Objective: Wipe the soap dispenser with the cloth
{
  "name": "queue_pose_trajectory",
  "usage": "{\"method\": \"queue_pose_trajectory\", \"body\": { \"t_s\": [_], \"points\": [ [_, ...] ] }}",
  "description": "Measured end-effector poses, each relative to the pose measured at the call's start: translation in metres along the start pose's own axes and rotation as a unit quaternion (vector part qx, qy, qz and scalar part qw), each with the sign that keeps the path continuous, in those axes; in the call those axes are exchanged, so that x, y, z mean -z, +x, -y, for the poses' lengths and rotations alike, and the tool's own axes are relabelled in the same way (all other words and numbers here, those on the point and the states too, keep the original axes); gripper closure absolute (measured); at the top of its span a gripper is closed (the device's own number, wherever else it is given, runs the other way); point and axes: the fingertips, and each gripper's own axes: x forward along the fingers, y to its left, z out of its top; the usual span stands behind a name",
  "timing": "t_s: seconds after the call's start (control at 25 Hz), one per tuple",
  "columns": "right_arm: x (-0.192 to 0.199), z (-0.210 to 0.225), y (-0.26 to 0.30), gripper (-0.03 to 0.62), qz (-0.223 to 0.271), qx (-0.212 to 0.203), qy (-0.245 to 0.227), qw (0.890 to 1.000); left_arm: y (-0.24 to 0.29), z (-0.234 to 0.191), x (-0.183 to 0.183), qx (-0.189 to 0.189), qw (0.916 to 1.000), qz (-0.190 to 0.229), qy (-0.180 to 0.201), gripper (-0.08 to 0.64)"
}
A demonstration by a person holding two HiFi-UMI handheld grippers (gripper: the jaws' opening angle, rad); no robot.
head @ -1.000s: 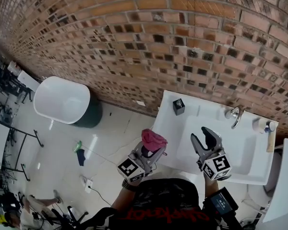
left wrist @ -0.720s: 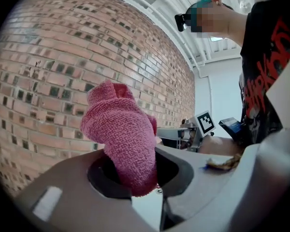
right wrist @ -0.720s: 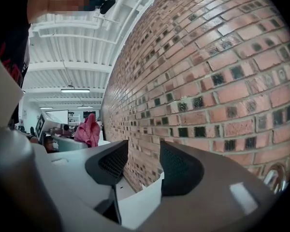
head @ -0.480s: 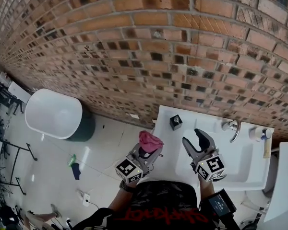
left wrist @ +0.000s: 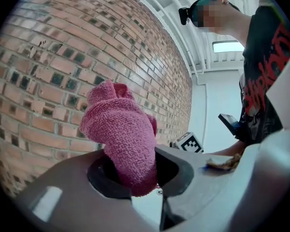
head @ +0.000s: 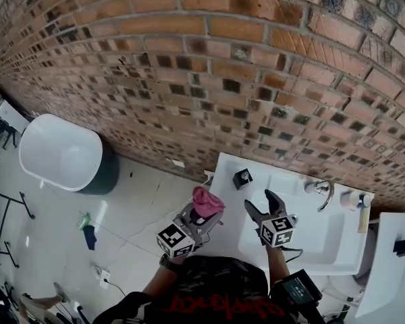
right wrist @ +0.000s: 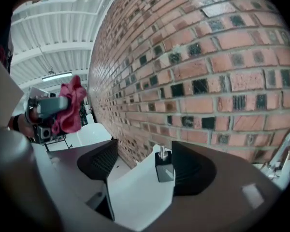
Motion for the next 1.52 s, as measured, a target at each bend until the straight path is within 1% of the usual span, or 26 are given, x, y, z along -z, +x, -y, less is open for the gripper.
{"method": "queue_pose_trajectory", "body": {
  "t_s": [0.04,0.16,0.24,0.4,0.52,0.56,0.68,0.8,0.84,0.88,0.92,0.96,1.04,1.12,1.24,1.36,1.4,1.44,1.52],
  "points": [
    [0.015,0.006,0.009,0.255,-0.017,0.005,0.001,1.000,-0.002,0.000,0.002,-0.001,1.0000,-0.002,-0.001,0.469],
    [0.054,0.027,0.040,0.222,-0.061,0.024,0.001,0.998,-0.009,-0.005,0.004,-0.015,0.9999,-0.003,-0.006,0.469],
    [0.075,0.036,0.058,0.224,-0.083,0.029,0.009,0.996,-0.017,-0.012,0.008,-0.032,0.9994,-0.004,-0.013,0.469],
    [0.110,0.053,0.081,0.224,-0.125,0.042,0.012,0.991,-0.037,-0.024,0.015,-0.078,0.9967,-0.009,-0.024,0.469],
    [0.125,0.070,0.105,0.223,-0.143,0.057,0.010,0.988,-0.053,-0.036,0.021,-0.117,0.9925,-0.013,-0.032,0.469],
    [0.130,0.071,0.113,0.213,-0.148,0.057,0.008,0.987,-0.060,-0.039,0.023,-0.131,0.9907,-0.014,-0.033,0.469],
    [0.134,0.076,0.139,0.195,-0.162,0.049,-0.019,0.985,-0.074,-0.044,0.017,-0.166,0.9855,-0.013,-0.030,0.469],
    [0.140,0.083,0.167,0.184,-0.181,0.050,-0.059,0.980,-0.086,-0.042,0.016,-0.185,0.9823,-0.013,-0.026,0.469],
    [0.143,0.083,0.176,0.188,-0.186,0.053,-0.068,0.979,-0.091,-0.042,0.018,-0.192,0.9810,-0.013,-0.027,0.469],
    [0.144,0.083,0.182,0.226,-0.189,0.059,-0.074,0.977,-0.096,-0.043,0.020,-0.198,0.9796,-0.015,-0.031,0.469],
    [0.143,0.082,0.186,0.279,-0.190,0.065,-0.079,0.976,-0.099,-0.043,0.021,-0.202,0.9785,-0.017,-0.037,0.469],
    [0.142,0.080,0.186,0.287,-0.189,0.066,-0.083,0.976,-0.100,-0.043,0.021,-0.205,0.9778,-0.018,-0.041,0.469],
    [0.137,0.071,0.178,0.287,-0.174,0.047,-0.085,0.980,-0.099,-0.041,0.020,-0.202,0.9784,-0.018,-0.040,0.469],
    [0.122,0.053,0.160,0.288,-0.139,0.006,-0.080,0.987,-0.097,-0.039,0.019,-0.193,0.9803,-0.016,-0.039,0.469],
    [0.080,0.031,0.118,0.290,-0.085,-0.043,-0.065,0.993,-0.088,-0.040,0.020,-0.168,0.9848,-0.008,-0.041,0.469],
    [0.030,0.012,0.057,0.290,-0.028,-0.078,-0.069,0.994,-0.067,-0.032,0.015,-0.125,0.9913,-0.004,-0.043,0.469],
    [0.012,0.004,0.035,0.290,-0.008,-0.093,-0.079,0.992,-0.058,-0.029,0.014,-0.106,0.9937,-0.008,-0.035,0.469],
    [-0.006,-0.004,0.014,0.290,0.011,-0.109,-0.092,0.990,-0.048,-0.025,0.013,-0.088,0.9958,-0.015,-0.019,0.469],
    [-0.037,-0.020,-0.028,0.290,0.041,-0.137,-0.118,0.983,-0.029,-0.017,0.009,-0.059,0.9970,-0.037,0.032,0.469]
  ]
}}
